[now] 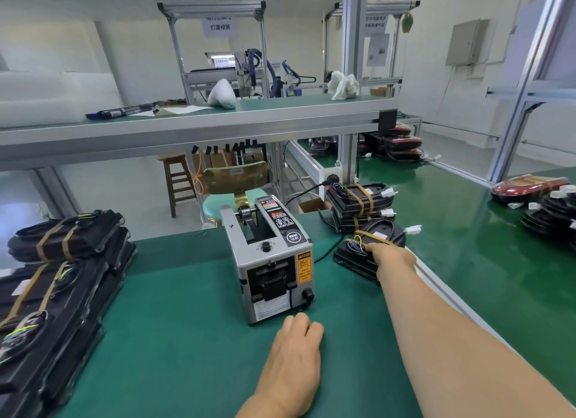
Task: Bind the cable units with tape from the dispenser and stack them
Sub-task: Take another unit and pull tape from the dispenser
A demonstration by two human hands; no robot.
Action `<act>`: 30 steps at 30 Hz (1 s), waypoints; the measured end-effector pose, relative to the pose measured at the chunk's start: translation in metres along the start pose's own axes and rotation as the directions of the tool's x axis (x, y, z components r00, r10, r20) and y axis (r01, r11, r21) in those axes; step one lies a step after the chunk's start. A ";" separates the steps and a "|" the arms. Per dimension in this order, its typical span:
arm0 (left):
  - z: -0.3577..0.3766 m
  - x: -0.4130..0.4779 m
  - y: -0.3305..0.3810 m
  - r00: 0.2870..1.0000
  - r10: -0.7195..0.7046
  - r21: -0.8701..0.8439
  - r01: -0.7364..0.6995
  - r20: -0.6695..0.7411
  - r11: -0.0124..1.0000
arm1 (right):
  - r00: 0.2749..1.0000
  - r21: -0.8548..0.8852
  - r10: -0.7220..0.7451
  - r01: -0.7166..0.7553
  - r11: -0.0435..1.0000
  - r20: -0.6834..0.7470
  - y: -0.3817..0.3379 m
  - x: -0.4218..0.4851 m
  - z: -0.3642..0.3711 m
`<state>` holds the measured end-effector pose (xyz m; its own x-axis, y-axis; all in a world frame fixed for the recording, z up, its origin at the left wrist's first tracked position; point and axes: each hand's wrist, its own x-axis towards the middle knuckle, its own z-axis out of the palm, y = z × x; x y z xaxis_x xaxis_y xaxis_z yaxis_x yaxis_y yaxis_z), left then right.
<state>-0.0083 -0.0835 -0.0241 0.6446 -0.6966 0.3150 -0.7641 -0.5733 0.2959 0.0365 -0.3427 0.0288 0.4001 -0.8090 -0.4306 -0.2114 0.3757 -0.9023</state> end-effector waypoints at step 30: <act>-0.006 -0.001 -0.003 0.984 -0.172 -0.341 0.175 0.039 0.924 | 0.931 -0.897 -0.305 0.301 0.324 0.203 0.068 -0.118 -0.041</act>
<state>-0.0068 -0.0788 -0.0199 0.7649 -0.6040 0.2239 -0.5844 -0.5045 0.6356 -0.0621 -0.2399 0.0190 0.6175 -0.7759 -0.1296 -0.7475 -0.5275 -0.4037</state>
